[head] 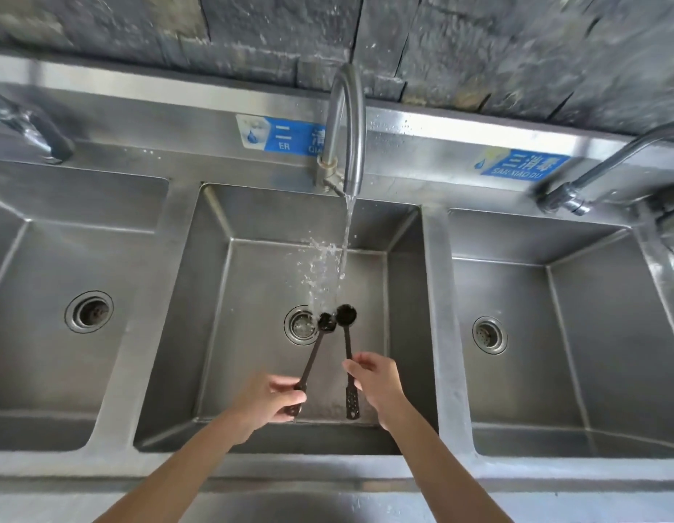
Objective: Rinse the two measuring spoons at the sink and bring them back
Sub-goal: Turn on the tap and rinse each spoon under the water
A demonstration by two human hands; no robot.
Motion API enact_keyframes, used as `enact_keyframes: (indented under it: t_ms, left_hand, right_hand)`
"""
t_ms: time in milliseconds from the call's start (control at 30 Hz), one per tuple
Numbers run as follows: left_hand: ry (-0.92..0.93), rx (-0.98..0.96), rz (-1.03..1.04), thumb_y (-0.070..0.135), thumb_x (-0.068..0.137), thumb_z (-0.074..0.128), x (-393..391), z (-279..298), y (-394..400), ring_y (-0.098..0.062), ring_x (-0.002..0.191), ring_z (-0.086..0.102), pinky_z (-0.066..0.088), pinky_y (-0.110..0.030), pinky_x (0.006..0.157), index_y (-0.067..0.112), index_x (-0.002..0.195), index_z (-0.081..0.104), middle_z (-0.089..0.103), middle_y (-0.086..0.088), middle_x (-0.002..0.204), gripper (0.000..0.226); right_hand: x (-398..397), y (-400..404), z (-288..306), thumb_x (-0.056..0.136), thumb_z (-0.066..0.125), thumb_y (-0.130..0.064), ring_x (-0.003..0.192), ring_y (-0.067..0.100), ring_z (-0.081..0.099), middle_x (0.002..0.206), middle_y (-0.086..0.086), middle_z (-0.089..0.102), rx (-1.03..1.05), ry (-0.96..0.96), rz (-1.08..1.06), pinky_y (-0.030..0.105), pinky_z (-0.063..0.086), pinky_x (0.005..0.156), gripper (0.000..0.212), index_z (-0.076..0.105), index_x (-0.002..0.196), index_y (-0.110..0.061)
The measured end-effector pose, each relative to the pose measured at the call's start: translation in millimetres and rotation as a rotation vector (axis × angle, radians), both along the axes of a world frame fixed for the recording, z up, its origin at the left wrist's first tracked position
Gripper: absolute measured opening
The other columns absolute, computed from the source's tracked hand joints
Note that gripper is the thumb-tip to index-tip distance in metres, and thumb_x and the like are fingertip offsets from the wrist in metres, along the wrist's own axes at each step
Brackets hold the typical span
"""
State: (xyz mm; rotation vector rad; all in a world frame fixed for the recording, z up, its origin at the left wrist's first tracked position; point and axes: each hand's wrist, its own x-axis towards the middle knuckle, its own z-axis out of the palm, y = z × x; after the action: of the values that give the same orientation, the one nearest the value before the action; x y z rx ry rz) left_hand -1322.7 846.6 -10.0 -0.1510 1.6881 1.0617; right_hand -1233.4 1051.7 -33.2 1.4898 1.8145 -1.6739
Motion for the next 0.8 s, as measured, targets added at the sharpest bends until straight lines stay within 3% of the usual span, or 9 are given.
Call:
enact_keyframes:
  t_ms: [67, 267, 467, 533, 633, 733, 800]
  left_hand:
    - [0.019, -0.002, 0.015, 0.008, 0.081, 0.078, -2, 12, -4, -0.017, 0.088, 0.076, 0.06, -0.022, 0.067, 0.014, 0.107, 0.076, 0.076, -0.017, 0.104, 0.026]
    - [0.08, 0.033, -0.001, 0.004, 0.084, 0.074, -19, 40, -16, -0.02, 0.086, 0.071, 0.062, -0.024, 0.071, 0.005, 0.118, 0.072, 0.075, -0.019, 0.102, 0.033]
    - [0.122, 0.048, 0.006, 0.005, 0.08, 0.077, -29, 52, -22, -0.01, 0.066, 0.069, 0.062, -0.027, 0.07, 0.01, 0.098, 0.081, 0.073, -0.006, 0.073, 0.019]
    - [0.106, 0.055, 0.021, 0.007, 0.078, 0.079, -30, 54, -22, -0.01, 0.067, 0.071, 0.061, -0.025, 0.068, 0.015, 0.091, 0.083, 0.076, -0.005, 0.073, 0.016]
    - [0.057, 0.085, 0.037, 0.01, 0.078, 0.081, -31, 56, -24, -0.015, 0.078, 0.076, 0.06, -0.023, 0.068, 0.017, 0.088, 0.083, 0.08, -0.007, 0.086, 0.013]
    - [0.028, 0.116, 0.052, 0.009, 0.08, 0.081, -31, 54, -27, -0.019, 0.088, 0.077, 0.061, -0.025, 0.072, 0.015, 0.097, 0.082, 0.08, -0.007, 0.094, 0.018]
    - [0.027, 0.128, 0.069, 0.008, 0.079, 0.081, -31, 52, -28, -0.02, 0.091, 0.077, 0.061, -0.026, 0.074, 0.014, 0.102, 0.08, 0.08, -0.006, 0.095, 0.023]
  right_hand:
    - [-3, -4, 13, 0.089, 0.079, -0.018, 0.058, 0.006, 0.056, 0.066, -0.008, 0.064, 0.024, 0.004, 0.022, 0.018, 0.044, 0.058, 0.016, 0.078, 0.099, -0.005]
    - [-15, -13, 45, 0.089, 0.08, -0.015, 0.054, 0.007, 0.054, 0.059, -0.008, 0.063, 0.086, 0.061, 0.026, 0.014, 0.045, 0.051, 0.007, 0.078, 0.083, -0.011]
    - [-21, -19, 64, 0.09, 0.078, -0.017, 0.066, 0.002, 0.067, 0.08, -0.007, 0.075, 0.197, 0.031, 0.094, 0.006, 0.045, 0.05, 0.002, 0.078, 0.092, -0.019]
    - [-22, -21, 71, 0.089, 0.078, -0.019, 0.07, 0.002, 0.069, 0.079, -0.01, 0.075, 0.286, 0.016, 0.159, 0.009, 0.049, 0.055, 0.006, 0.079, 0.094, -0.02]
    - [-21, -22, 78, 0.084, 0.075, -0.019, 0.072, 0.013, 0.071, 0.072, -0.009, 0.074, 0.485, 0.011, 0.303, 0.028, 0.058, 0.067, 0.004, 0.079, 0.084, -0.02]
    - [-20, -23, 79, 0.078, 0.064, -0.014, 0.061, 0.032, 0.054, 0.062, 0.0, 0.061, 0.71, -0.008, 0.454, 0.032, 0.044, 0.051, 0.014, 0.059, 0.066, -0.009]
    - [-19, -24, 80, 0.08, 0.061, -0.013, 0.059, 0.029, 0.046, 0.065, -0.003, 0.049, 0.799, -0.005, 0.514, 0.03, 0.032, 0.047, 0.026, 0.042, 0.062, -0.014]
